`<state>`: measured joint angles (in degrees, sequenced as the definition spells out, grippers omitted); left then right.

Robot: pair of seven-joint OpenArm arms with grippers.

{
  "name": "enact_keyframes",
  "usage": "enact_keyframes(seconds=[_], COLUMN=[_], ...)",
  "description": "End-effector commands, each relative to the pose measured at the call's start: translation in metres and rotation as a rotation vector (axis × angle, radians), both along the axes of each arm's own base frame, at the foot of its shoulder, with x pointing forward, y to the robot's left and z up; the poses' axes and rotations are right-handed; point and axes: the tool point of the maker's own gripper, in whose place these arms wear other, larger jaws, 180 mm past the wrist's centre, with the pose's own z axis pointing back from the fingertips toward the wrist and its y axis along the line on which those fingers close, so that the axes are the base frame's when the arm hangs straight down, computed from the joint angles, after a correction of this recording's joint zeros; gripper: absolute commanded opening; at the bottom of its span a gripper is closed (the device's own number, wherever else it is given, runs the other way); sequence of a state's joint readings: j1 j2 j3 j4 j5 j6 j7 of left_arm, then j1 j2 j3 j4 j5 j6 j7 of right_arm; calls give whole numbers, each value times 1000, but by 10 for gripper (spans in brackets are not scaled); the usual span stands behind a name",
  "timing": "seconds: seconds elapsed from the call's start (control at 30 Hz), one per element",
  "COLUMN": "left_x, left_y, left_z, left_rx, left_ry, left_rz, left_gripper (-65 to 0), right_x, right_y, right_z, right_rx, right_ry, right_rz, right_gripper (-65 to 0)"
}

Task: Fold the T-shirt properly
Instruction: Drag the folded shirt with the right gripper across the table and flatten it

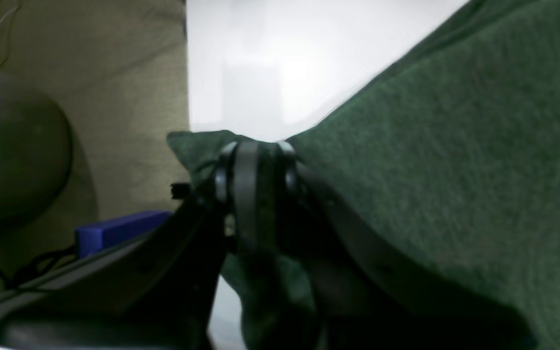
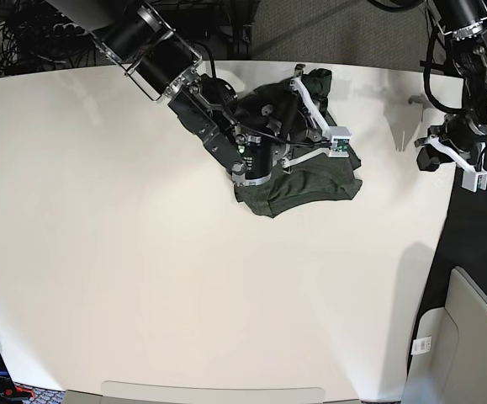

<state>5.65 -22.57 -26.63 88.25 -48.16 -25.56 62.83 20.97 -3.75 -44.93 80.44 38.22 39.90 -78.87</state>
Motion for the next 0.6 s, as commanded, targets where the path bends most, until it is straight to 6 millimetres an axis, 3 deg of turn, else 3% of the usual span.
enact_keyframes(seconds=[0.0,0.23,0.57], left_x=[11,12,12], left_y=[7,7,8], left_z=[15,13,15], left_rx=[12,7,10], left_ry=[-49,-47,-51], left_rz=[1,2,3], left_gripper=[-650,-650,-650], right_x=[9,14,47], right_y=[3,-14,-41], right_z=[7,-27,-37], right_rx=[3,-90,-125], right_ry=[-15,68,83], right_rz=[4,-37,-216], right_gripper=[-605,-605,-606])
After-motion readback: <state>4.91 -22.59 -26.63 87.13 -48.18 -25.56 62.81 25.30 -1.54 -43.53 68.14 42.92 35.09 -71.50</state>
